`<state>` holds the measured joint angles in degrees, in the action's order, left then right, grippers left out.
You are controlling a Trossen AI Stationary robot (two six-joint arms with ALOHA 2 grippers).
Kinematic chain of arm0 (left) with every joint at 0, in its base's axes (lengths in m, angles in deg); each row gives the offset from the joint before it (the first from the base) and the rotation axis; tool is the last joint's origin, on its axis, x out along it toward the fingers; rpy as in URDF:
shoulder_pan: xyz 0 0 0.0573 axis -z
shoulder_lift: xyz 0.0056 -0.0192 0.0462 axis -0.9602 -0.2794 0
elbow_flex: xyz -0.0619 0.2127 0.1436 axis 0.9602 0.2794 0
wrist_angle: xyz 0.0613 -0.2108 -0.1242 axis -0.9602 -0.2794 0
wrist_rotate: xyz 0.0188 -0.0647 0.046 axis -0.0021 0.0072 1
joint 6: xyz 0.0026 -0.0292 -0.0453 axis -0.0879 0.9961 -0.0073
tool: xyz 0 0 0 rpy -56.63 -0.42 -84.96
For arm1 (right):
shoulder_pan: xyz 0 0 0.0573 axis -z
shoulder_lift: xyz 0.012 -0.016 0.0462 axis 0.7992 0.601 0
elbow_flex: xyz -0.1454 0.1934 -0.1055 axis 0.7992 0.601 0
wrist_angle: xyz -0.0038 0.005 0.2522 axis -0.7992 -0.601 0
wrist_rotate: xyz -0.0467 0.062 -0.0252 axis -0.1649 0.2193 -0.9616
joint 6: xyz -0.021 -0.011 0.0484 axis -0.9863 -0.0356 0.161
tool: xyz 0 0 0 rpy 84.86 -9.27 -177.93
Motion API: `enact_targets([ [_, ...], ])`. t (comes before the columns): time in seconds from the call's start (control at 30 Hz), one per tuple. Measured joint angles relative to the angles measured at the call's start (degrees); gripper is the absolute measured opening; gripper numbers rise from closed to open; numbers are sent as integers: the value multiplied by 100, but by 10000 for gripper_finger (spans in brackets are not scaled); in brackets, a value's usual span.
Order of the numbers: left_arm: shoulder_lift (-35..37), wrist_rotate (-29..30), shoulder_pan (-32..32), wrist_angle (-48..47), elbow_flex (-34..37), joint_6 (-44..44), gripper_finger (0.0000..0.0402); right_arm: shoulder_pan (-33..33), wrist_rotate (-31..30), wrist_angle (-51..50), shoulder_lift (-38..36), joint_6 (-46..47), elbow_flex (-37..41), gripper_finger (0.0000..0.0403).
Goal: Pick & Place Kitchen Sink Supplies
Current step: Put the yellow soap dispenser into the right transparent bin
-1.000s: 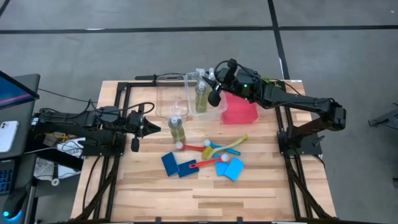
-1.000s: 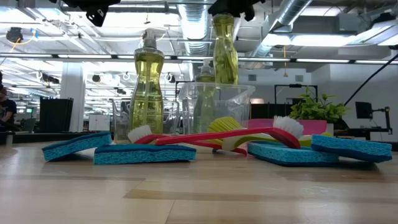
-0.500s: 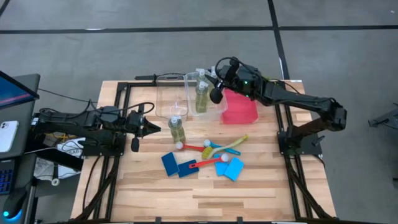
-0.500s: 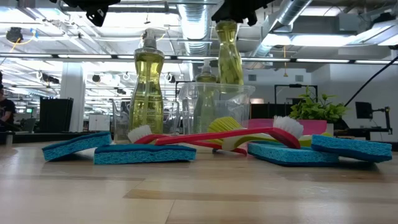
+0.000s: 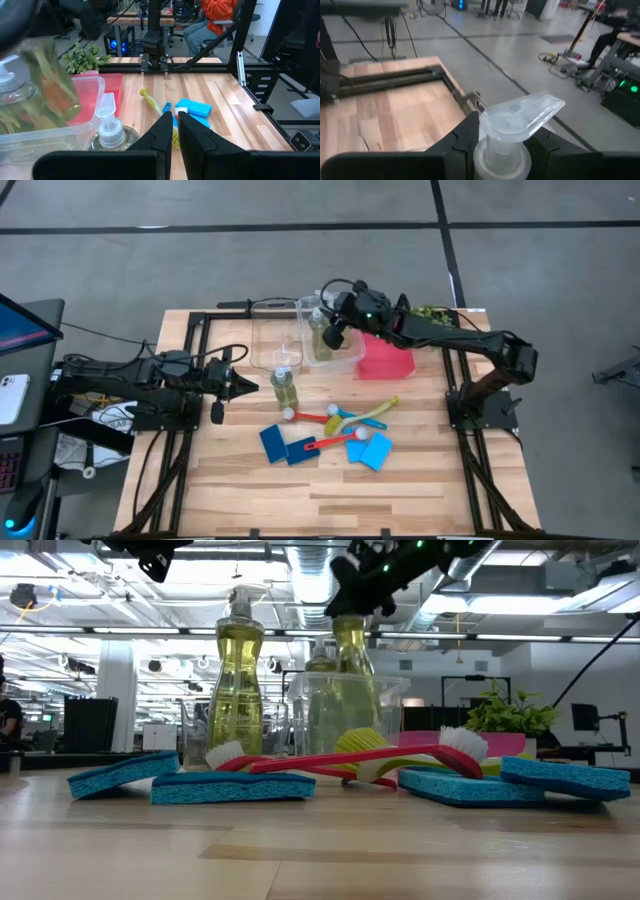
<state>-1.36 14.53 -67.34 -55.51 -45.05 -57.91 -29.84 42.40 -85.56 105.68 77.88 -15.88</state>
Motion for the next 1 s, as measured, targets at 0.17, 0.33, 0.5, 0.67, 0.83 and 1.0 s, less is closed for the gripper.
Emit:
enact_targets([
  [0.17,0,1,0,0,0,-2,30,10,-15,-17,279,9,0,98],
  [0.33,0,0,0,0,0,-2,30,7,-13,-85,350,37,0,98],
  [0.5,0,0,0,-3,0,0,30,7,-17,-252,311,99,0,98],
  [0.67,2,1,0,0,0,-2,30,9,-20,-634,324,136,0,98],
  [0.83,0,0,0,6,0,-2,30,7,-17,-993,339,268,0,98],
  [1.0,0,0,0,11,0,-2,30,9,-23,-1244,344,270,0,108],
])
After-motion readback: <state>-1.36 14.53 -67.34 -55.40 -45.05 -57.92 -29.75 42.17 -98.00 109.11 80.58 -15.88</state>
